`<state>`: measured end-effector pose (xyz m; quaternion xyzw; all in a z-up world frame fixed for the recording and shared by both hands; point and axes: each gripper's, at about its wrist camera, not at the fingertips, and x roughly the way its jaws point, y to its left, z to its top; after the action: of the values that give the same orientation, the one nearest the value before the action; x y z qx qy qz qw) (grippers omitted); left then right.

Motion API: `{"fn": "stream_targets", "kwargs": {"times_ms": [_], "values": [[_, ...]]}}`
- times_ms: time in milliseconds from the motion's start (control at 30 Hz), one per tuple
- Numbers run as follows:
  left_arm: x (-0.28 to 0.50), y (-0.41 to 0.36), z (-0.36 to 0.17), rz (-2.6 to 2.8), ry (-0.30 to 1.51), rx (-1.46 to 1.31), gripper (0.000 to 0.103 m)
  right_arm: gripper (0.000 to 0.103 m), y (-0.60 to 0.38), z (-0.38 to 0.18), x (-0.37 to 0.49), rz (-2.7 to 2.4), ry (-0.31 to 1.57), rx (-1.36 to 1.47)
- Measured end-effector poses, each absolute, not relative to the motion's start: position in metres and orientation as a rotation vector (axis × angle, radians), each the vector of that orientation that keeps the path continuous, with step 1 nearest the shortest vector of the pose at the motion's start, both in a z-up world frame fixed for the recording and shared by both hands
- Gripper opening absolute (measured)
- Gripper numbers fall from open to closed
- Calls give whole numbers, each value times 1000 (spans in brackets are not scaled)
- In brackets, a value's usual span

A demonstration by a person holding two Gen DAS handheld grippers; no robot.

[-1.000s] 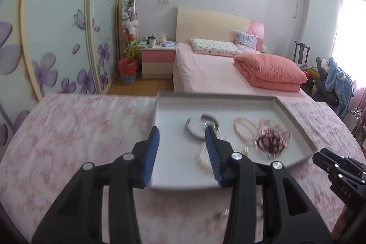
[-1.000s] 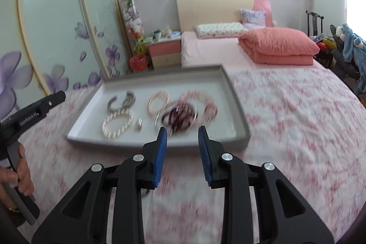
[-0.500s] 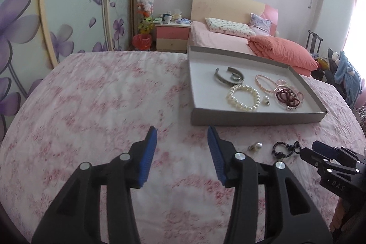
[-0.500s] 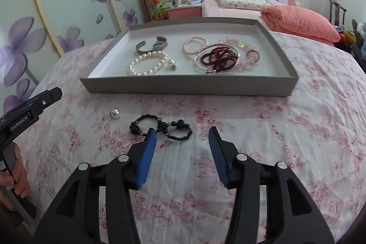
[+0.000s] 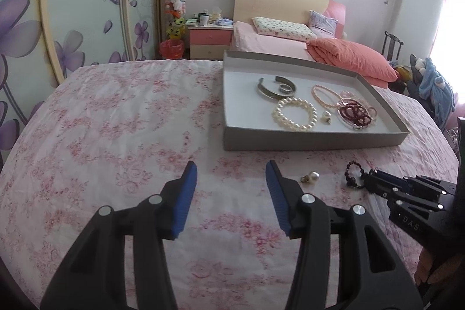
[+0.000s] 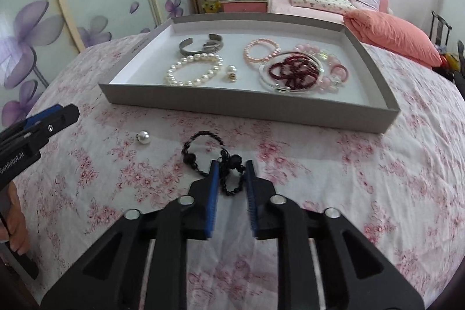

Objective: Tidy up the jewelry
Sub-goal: 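Grasp and lift the black bead bracelet with the right gripper while the left gripper approaches the pearl earring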

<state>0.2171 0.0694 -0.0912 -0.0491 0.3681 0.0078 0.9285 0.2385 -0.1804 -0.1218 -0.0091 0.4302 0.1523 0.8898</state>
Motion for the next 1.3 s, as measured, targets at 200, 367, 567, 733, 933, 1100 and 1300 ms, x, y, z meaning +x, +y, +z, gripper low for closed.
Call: {"fn": "stream_targets", "kwargs": {"times_ms": [200, 367, 567, 733, 933, 1100, 1300], "values": [[221, 49, -94, -33, 767, -86, 52, 16, -228, -121, 242, 167, 901, 62], [224, 34, -99, -72, 778, -74, 56, 16, -266, -124, 239, 39, 878, 109], [229, 15, -103, -104, 794, -60, 57, 16, -273, -125, 240, 14, 879, 113], [240, -2, -109, -110, 819, -36, 58, 16, -269, -125, 240, 7, 880, 85], [254, -9, -119, -79, 874, -58, 58, 16, -270, -125, 240, 9, 880, 87], [259, -12, -125, -57, 895, -60, 54, 16, -270, -125, 241, 13, 881, 95], [264, -16, -125, -34, 896, -44, 44, 16, -271, -125, 241, 13, 880, 95]]}}
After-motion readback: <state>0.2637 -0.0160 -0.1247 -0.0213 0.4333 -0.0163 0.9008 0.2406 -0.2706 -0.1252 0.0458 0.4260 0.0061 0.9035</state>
